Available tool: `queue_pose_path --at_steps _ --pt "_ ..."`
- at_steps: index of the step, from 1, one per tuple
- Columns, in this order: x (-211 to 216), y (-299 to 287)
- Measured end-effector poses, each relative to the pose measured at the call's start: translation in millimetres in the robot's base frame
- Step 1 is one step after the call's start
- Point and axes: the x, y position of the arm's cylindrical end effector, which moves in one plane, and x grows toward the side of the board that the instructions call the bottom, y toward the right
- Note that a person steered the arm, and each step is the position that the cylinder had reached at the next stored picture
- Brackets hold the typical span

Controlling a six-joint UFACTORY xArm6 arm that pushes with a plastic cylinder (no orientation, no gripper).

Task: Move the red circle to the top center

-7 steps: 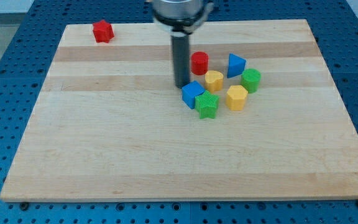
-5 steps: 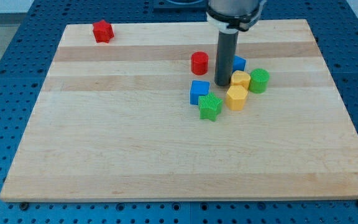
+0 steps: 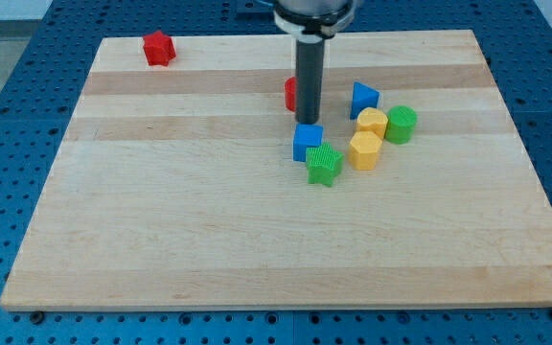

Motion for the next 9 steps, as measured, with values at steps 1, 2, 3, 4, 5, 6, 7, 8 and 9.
queue_pose_path --at_steps 1,2,3,4,5,6,7,8,9 --pt "-4.6 -8.2" --pt "-19.6 -8.2" --pt "-34.8 -8.0" --pt "-43.5 0.2" --pt "-48.2 20.5" --pt "-57.6 30.0" --pt "-64.4 29.9" --pt "-49.2 26.3" --pt "-44.5 9.9"
